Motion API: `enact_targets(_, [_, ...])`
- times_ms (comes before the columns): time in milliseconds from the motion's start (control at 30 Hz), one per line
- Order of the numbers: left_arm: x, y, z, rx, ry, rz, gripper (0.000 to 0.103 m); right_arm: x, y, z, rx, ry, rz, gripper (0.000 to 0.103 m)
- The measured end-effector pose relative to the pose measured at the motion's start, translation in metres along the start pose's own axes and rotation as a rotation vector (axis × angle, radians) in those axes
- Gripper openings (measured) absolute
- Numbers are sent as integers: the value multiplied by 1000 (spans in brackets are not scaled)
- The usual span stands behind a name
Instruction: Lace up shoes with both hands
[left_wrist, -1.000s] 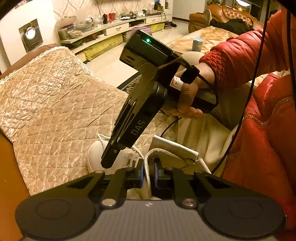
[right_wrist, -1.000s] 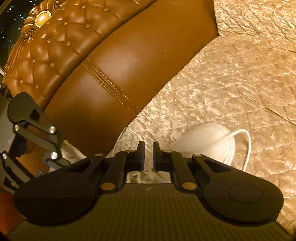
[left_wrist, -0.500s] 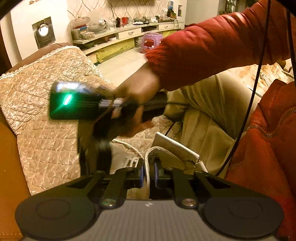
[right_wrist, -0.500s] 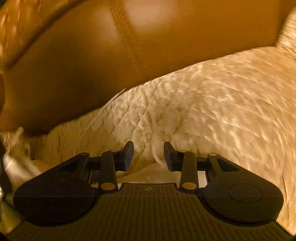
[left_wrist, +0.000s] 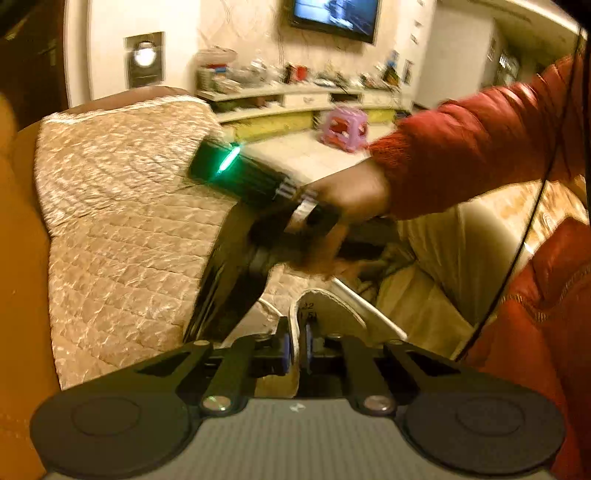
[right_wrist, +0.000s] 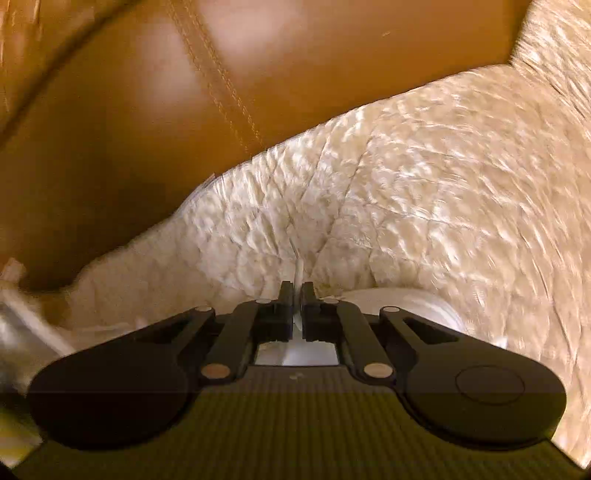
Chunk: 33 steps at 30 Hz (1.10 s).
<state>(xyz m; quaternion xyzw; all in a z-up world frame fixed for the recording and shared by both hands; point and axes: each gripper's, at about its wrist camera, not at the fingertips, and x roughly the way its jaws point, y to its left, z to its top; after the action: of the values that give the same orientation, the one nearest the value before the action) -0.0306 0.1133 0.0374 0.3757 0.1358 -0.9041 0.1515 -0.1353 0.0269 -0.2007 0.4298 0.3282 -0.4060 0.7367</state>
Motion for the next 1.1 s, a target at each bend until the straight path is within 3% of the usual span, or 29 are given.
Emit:
enact_targets(100, [-5,2,-6,-45,-26,10,7,-39,1,-8,50,-32,82,6])
enact_targets(200, [-14,3,-9,-74,-55,32,3,-71,14,-10,15,10,149,6])
enact_targets(367, [-25,6,-13,-97,-85,55,2,-77,33,-26,-62,189,69,6])
enact_targets(567, [-28,0,-12,-59,-80,59,2,-69,33,-38,-49,268,68,6])
enact_targets(800, [-28,-3,-14,-59,-79,61,2,-66,50,-26,-137,323,58,6])
enact_targets(1100, [-25,1,-13,-60,-76,54,2,-75,44,-27,-90,312,73,6])
